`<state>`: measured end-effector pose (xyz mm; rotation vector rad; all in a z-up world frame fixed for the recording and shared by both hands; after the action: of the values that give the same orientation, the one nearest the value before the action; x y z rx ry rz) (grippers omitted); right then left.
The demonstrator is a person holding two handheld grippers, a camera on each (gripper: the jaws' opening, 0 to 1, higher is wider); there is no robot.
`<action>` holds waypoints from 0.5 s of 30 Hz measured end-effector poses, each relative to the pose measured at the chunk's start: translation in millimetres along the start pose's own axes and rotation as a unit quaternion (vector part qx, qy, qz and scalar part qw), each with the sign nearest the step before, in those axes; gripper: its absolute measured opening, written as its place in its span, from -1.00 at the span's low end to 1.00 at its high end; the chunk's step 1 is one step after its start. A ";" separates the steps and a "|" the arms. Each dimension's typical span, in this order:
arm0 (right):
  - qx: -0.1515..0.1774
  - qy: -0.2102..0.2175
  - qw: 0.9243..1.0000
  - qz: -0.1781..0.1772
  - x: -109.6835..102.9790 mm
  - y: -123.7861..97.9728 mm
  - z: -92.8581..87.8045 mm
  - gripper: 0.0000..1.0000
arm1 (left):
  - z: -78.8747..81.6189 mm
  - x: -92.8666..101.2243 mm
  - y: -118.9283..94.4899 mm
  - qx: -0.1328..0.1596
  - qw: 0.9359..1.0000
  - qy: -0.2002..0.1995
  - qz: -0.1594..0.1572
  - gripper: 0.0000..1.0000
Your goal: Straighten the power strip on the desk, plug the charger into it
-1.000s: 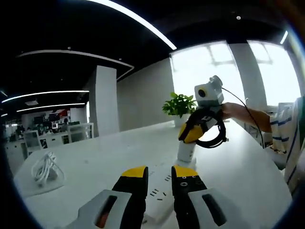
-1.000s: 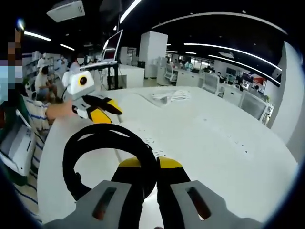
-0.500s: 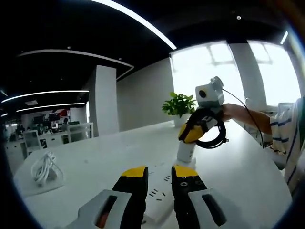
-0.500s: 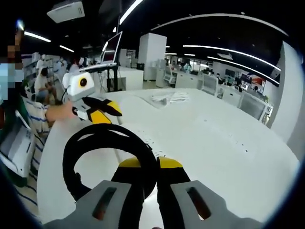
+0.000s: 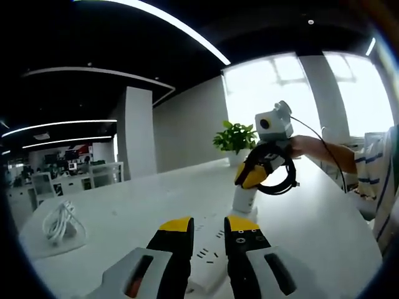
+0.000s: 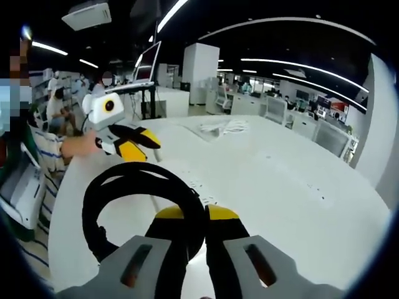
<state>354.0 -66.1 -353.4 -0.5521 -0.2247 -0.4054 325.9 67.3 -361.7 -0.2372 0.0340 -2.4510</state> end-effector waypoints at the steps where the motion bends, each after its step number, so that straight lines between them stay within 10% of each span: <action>1: 0.000 0.002 1.000 0.000 0.5 -0.2 -0.1 -0.83 | 0.5 -1.2 -0.8 0.000 1.000 0.001 0.002 -0.61; 15: 0.004 0.003 1.000 -0.009 0.8 -2.0 -0.7 -0.82 | 3.7 -13.0 -6.6 0.000 1.000 0.000 0.028 -0.61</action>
<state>353.8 -68.2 -352.8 -0.5405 -0.2262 -0.4231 332.3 80.8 -359.6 -0.2325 0.0401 -2.3961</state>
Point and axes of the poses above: the point that each gripper's makers call its tool centre point, and the gripper's own axes: y roughly forward along the fingers, x roughly to its right, z roughly out of its top, the point moved 1 cm from there along -y, roughly backward along the fingers, and after that the axes turned 12 degrees about -y, right-handed, at the moved point
